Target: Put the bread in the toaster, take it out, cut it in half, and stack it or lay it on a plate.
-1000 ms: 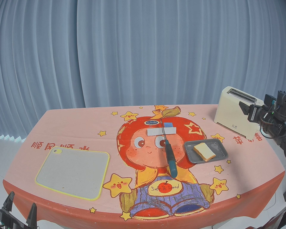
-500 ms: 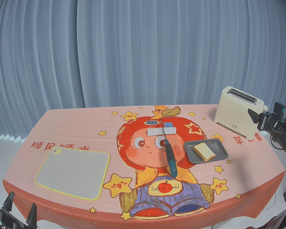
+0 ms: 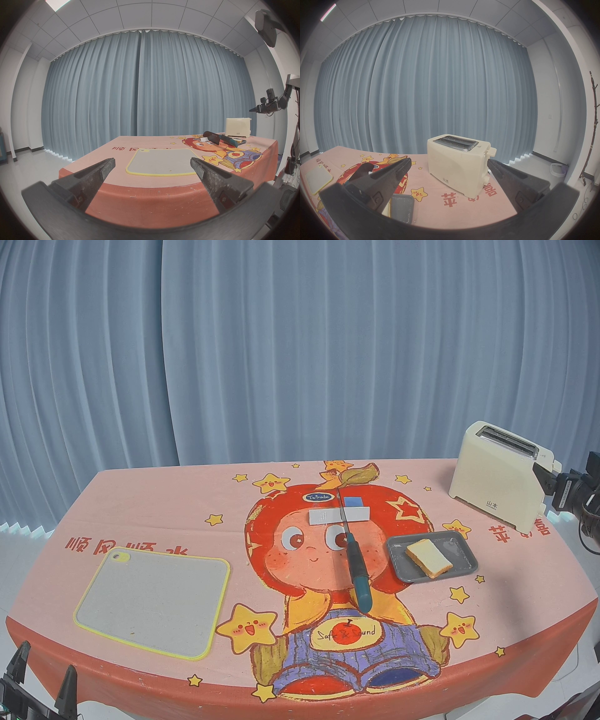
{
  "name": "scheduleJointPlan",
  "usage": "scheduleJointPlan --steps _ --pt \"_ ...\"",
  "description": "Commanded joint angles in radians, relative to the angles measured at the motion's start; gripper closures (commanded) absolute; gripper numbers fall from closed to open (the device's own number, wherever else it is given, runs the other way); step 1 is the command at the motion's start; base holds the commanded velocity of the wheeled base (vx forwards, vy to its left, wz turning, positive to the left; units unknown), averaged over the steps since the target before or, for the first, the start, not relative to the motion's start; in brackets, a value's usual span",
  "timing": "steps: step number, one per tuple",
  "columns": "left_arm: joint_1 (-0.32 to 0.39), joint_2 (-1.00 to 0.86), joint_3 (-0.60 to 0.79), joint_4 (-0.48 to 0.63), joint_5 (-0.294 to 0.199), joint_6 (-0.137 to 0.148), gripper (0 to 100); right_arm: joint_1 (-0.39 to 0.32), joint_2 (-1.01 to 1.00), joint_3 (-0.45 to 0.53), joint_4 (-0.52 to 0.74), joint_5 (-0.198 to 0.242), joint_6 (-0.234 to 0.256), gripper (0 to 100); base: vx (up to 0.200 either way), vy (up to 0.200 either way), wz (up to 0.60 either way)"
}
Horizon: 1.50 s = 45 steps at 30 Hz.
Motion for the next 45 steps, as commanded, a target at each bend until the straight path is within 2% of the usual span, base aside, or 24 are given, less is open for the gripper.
scheduleJointPlan --steps 1,10,18,21,25,28,39,45 --pt "0.0 -0.016 0.018 -0.001 0.0 0.0 0 -0.015 -0.029 0.0 0.001 0.0 -0.001 0 0.0 0.0 0.0" --pt "0.0 -0.016 0.018 -0.001 0.0 0.0 0 -0.055 -0.132 0.06 0.001 0.001 -0.039 0 0.0 0.0 0.0" --pt "0.0 -0.016 0.018 -0.001 0.0 0.0 0 -0.056 -0.19 0.078 0.003 0.003 -0.036 0 0.0 0.0 0.0" --pt "0.0 -0.016 0.018 -0.001 0.0 0.0 0 -0.056 -0.216 0.081 0.003 0.021 -0.038 0 0.0 0.0 0.0" --pt "0.0 -0.016 0.018 -0.001 0.0 0.0 0 -0.064 -0.273 0.098 0.013 0.073 -0.041 0 0.0 0.0 0.0" --pt "0.0 -0.016 0.018 -0.001 0.0 0.0 0 -0.09 -0.282 0.1 0.013 0.075 -0.041 0 0.0 0.0 0.0" --pt "0.0 -0.016 0.018 -0.001 0.0 0.0 0 -0.078 -0.334 0.12 0.015 0.075 -0.045 0 0.0 0.0 0.0" --pt "0.0 -0.016 0.018 -0.001 0.0 0.0 0 -0.078 -0.356 0.138 0.015 0.075 -0.07 0 0.0 0.0 0.0"
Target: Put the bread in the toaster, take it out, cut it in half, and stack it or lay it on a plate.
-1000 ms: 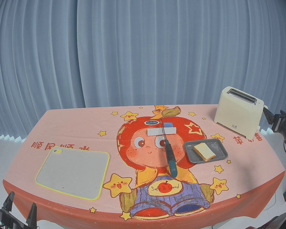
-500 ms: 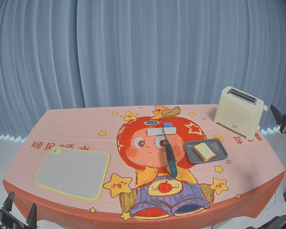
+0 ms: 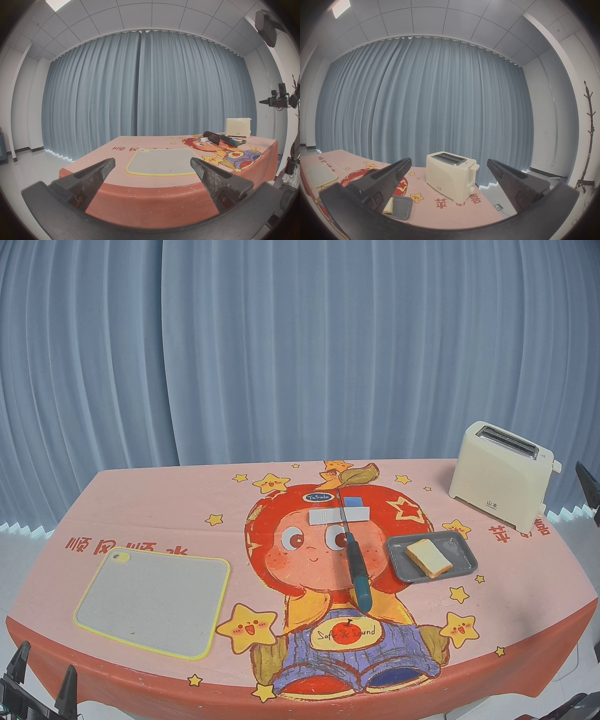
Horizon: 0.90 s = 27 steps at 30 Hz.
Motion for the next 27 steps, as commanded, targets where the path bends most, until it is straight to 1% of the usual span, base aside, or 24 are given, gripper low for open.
scheduleJointPlan --steps 1,8,14,18,20,27 --pt "0.0 -0.016 0.018 0.0 0.0 0.0 0 0.001 -0.022 0.007 -0.001 0.0 -0.003 0 0.0 0.0 0.0" --pt "0.0 -0.016 0.018 0.001 0.0 0.0 0 0.001 -0.043 0.034 -0.001 0.0 -0.004 0 0.0 0.0 0.0" --pt "0.0 -0.016 0.018 0.0 0.0 0.0 0 0.001 -0.074 0.034 0.001 0.001 -0.004 0 0.0 0.0 0.0" --pt "0.0 -0.016 0.018 0.0 0.0 0.0 0 0.001 -0.088 0.034 0.001 0.001 -0.021 0 0.0 0.0 0.0" --pt "0.0 -0.016 0.018 0.0 0.0 0.0 0 0.002 -0.108 0.042 0.002 0.001 -0.042 0 0.0 0.0 0.0" --pt "0.0 -0.016 0.018 0.0 0.0 0.0 0 0.004 -0.143 0.059 0.004 0.001 -0.056 0 0.0 0.0 0.0"
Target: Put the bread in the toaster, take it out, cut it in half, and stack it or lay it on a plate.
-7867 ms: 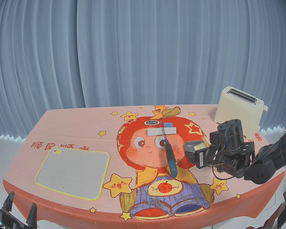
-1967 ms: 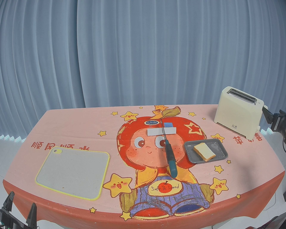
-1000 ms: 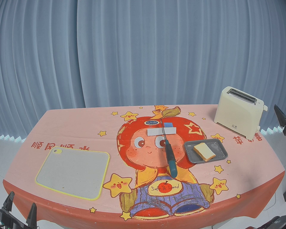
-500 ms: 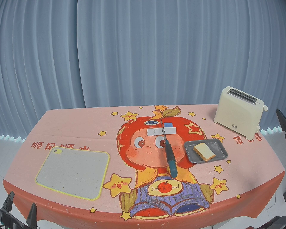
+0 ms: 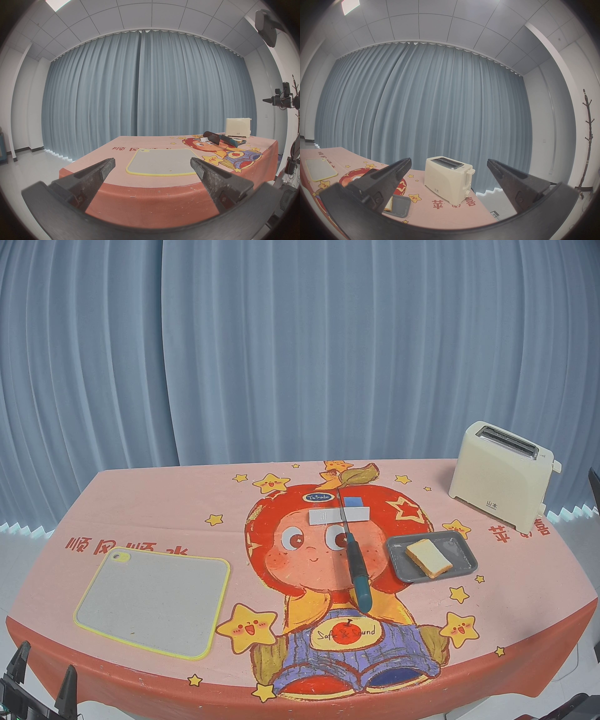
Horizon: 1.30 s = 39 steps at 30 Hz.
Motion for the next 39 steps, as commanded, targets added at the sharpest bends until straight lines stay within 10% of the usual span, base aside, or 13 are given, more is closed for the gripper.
scheduleJointPlan --steps 1,27,39 --pt "0.0 -0.016 0.018 -0.001 0.0 0.0 0 0.0 -0.03 0.005 0.009 0.0 -0.002 0 0.0 0.0 0.0" --pt "0.0 -0.016 0.018 0.001 0.0 0.0 0 0.004 -0.208 -0.015 0.234 0.006 -0.003 0 0.0 0.0 0.0" --pt "0.0 -0.016 0.018 -0.001 0.0 0.0 0 0.002 -0.361 -0.113 0.596 0.006 -0.002 0 0.0 0.0 0.0"
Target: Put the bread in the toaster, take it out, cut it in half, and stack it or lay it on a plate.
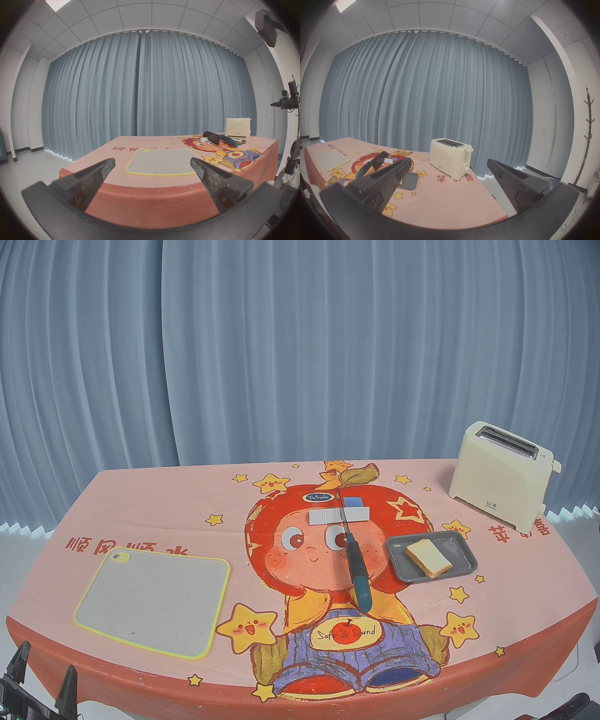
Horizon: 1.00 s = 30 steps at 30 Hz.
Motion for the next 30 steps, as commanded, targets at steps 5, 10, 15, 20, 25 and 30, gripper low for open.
scheduleJointPlan --steps 5,10,15,20,25,30 --pt "0.0 -0.016 0.018 -0.001 0.0 0.0 0 -0.001 -0.123 -0.095 0.229 0.0 0.0 0 0.0 0.0 0.0" --pt "0.0 -0.016 0.018 -0.001 0.0 0.0 0 -0.001 -0.141 -0.101 0.277 0.0 0.0 0 0.0 0.0 0.0" --pt "0.0 -0.016 0.018 -0.001 0.0 0.0 0 -0.007 -0.143 -0.103 0.297 -0.001 0.0 0 0.0 0.0 0.0" --pt "0.0 -0.016 0.018 -0.001 0.0 0.0 0 -0.017 -0.148 -0.111 0.343 -0.012 0.0 0 0.0 0.0 0.0" --pt "0.0 -0.016 0.018 -0.001 0.0 0.0 0 -0.02 -0.155 -0.1 0.349 -0.02 0.0 0 0.0 0.0 0.0" --pt "0.0 -0.016 0.018 -0.001 0.0 0.0 0 -0.04 -0.161 -0.088 0.349 -0.018 0.0 0 0.0 0.0 0.0"
